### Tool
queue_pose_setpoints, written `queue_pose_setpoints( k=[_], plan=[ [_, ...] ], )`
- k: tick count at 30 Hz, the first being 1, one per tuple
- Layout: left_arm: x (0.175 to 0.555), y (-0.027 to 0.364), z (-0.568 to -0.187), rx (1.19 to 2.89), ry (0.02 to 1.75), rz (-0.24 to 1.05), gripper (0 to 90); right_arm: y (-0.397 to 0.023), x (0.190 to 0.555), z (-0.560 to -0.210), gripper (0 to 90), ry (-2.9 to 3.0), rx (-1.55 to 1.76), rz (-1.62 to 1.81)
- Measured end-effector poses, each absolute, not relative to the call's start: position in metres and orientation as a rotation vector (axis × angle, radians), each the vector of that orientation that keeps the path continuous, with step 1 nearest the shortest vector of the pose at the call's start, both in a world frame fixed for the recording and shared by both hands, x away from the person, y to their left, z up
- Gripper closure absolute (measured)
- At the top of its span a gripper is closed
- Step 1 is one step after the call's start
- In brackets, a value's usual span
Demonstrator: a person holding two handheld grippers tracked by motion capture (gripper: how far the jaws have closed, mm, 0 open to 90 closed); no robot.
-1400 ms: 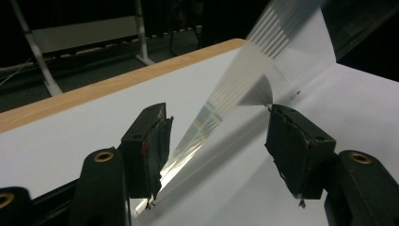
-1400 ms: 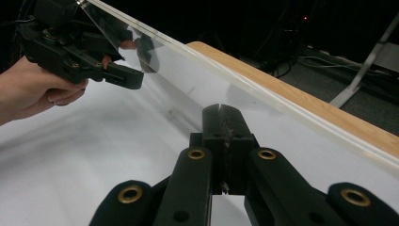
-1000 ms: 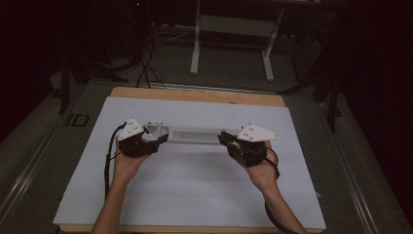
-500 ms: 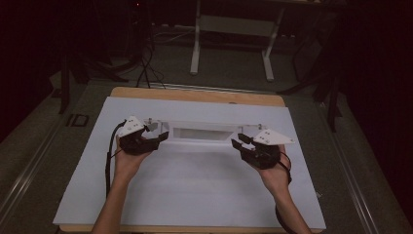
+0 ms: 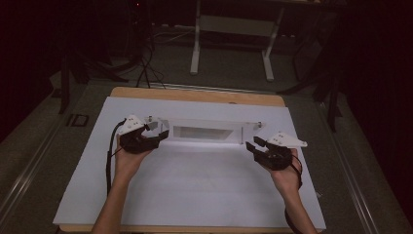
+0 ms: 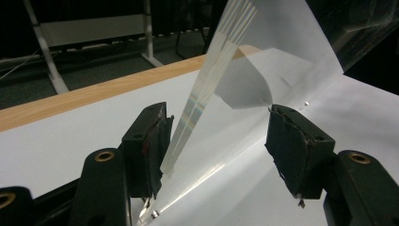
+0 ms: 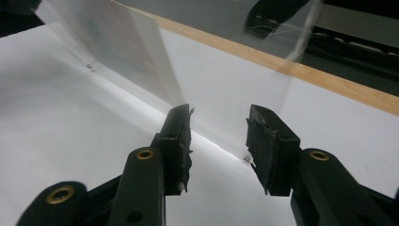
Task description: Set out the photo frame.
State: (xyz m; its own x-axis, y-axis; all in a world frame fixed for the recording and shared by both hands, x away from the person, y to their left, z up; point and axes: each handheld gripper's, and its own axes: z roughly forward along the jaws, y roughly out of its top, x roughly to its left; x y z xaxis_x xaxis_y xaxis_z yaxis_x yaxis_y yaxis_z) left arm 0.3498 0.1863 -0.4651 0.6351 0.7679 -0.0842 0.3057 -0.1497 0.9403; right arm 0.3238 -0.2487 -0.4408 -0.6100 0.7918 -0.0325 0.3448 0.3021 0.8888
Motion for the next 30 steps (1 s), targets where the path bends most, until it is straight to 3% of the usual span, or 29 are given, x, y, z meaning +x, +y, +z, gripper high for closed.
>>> queue_pose_setpoints(
  k=[11, 30],
  plan=[
    [0.353, 0.186, -0.465, 1.713, 0.895, 0.508, 38.9, -0.258, 0.34, -0.444, 51.3, 2.056, 1.069, 1.264],
    [0.36, 0.185, -0.465, 1.695, 0.908, 0.514, 38.4, -0.241, 0.37, -0.454, 48.3, 2.09, 0.964, 1.254]
  ],
)
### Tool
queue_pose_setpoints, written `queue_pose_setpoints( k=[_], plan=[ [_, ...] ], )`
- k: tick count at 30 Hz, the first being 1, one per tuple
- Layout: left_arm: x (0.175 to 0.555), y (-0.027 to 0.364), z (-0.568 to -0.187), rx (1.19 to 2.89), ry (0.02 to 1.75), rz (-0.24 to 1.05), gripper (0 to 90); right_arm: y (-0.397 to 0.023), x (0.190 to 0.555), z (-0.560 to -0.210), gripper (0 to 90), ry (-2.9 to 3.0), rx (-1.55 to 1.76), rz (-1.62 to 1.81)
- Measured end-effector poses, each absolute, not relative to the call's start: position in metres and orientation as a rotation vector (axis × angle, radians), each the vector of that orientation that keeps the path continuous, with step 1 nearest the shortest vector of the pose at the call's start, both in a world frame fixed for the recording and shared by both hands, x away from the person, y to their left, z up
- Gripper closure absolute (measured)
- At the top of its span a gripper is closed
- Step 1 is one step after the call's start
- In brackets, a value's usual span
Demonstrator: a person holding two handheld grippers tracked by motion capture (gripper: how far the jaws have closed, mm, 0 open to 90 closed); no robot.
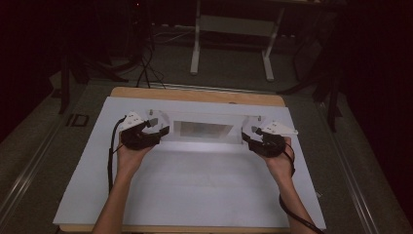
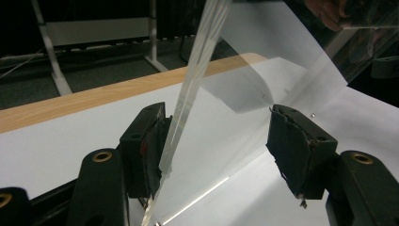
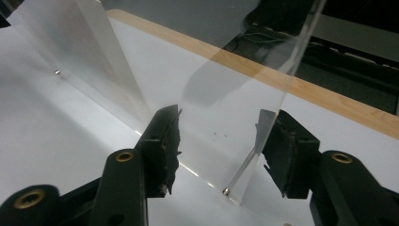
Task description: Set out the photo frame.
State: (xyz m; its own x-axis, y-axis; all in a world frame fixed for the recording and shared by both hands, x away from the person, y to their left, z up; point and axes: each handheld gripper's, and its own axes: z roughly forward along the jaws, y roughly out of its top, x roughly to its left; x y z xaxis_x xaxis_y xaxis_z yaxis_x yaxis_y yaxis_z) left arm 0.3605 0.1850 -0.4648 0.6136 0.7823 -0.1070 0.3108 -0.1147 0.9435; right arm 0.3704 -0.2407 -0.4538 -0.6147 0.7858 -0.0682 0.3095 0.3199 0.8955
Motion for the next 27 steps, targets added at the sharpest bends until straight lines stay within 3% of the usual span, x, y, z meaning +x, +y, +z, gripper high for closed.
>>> queue_pose_setpoints(
  k=[27],
  plan=[
    [0.38, 0.171, -0.46, 1.735, 0.949, 0.666, 37.7, -0.228, 0.395, -0.449, 43.6, 2.077, 1.016, 1.202]
  ],
)
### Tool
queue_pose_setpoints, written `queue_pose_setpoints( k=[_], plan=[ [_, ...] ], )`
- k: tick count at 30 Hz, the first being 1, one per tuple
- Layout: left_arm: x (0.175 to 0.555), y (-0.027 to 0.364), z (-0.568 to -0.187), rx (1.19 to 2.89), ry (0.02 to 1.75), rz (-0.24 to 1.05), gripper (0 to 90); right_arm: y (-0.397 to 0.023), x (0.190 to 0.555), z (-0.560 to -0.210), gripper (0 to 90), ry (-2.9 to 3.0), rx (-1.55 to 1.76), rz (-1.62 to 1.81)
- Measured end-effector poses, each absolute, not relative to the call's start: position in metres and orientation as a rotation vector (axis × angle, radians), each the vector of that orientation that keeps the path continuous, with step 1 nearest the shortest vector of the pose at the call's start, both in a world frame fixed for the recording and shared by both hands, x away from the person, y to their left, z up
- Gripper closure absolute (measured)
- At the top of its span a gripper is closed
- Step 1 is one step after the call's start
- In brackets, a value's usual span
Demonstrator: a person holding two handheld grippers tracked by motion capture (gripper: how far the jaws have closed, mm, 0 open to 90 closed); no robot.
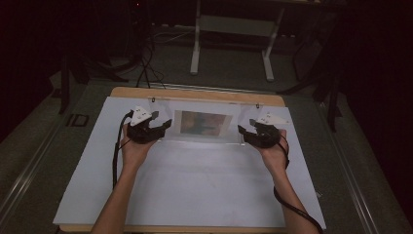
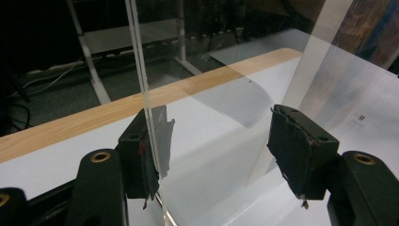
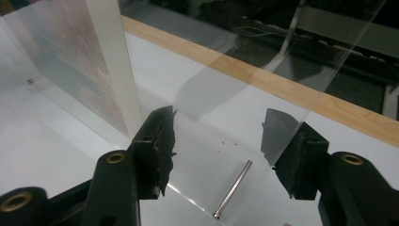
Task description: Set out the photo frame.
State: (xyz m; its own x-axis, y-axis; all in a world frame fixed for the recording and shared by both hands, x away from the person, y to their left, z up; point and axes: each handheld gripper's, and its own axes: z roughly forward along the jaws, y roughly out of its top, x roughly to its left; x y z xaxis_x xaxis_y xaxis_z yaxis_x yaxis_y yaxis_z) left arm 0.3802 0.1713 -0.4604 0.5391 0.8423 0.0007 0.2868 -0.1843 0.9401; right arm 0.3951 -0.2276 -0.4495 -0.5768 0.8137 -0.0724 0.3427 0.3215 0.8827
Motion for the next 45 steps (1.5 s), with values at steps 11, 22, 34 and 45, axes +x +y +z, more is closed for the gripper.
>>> queue_pose_setpoints(
  k=[11, 22, 34, 45],
  plan=[
    [0.383, 0.171, -0.456, 1.758, 0.977, 0.641, 37.9, -0.228, 0.399, -0.446, 43.6, 2.085, 1.066, 1.217],
    [0.372, 0.172, -0.447, 1.731, 0.998, 0.583, 39.6, -0.233, 0.388, -0.439, 43.7, 2.101, 1.093, 1.261],
    [0.354, 0.173, -0.447, 1.726, 1.062, 0.495, 39.6, -0.236, 0.369, -0.429, 44.0, 2.101, 1.115, 1.296],
    [0.342, 0.174, -0.445, 1.743, 1.092, 0.473, 39.6, -0.235, 0.356, -0.432, 44.1, 2.096, 1.141, 1.319]
  ],
)
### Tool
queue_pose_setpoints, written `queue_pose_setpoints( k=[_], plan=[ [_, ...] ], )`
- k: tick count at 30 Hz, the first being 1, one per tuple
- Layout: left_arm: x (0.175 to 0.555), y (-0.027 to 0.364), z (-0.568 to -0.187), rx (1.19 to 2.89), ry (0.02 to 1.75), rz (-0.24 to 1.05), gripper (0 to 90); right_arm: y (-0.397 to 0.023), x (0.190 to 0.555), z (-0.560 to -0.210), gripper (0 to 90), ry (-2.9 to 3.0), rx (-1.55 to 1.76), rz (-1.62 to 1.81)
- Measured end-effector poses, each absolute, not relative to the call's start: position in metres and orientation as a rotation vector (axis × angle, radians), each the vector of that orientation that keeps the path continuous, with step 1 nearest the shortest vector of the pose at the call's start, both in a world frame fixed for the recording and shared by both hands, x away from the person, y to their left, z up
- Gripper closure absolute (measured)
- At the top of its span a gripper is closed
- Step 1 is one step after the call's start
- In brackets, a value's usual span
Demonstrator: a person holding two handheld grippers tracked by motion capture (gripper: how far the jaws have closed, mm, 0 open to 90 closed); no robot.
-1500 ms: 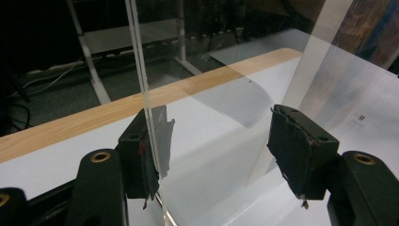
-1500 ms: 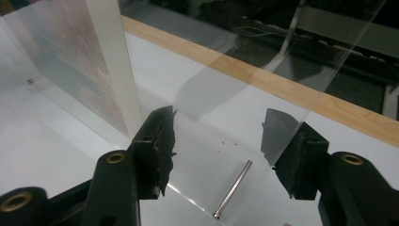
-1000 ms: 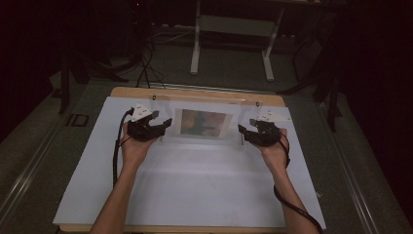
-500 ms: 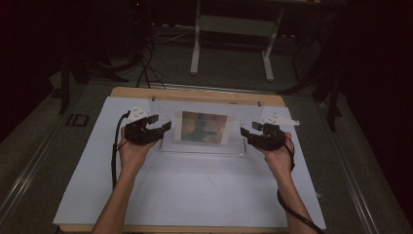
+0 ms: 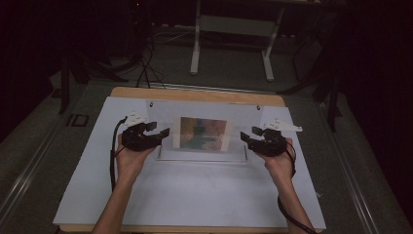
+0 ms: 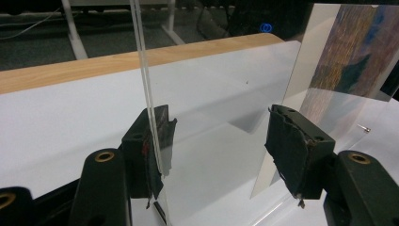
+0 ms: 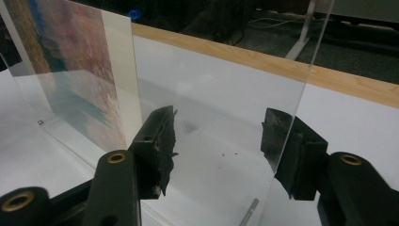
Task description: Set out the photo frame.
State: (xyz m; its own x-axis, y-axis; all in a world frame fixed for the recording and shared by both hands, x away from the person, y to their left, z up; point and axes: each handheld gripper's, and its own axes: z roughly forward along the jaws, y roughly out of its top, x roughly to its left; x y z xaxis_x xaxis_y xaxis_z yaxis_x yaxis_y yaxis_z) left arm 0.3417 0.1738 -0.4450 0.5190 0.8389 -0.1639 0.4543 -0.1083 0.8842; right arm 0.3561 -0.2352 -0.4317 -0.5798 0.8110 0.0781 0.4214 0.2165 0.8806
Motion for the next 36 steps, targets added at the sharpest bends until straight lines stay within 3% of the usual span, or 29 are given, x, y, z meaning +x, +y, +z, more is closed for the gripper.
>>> queue_pose_setpoints(
  k=[36],
  plan=[
    [0.324, 0.174, -0.451, 1.755, 1.049, 0.535, 39.5, -0.238, 0.34, -0.446, 45.7, 2.107, 1.139, 1.352]
  ],
)
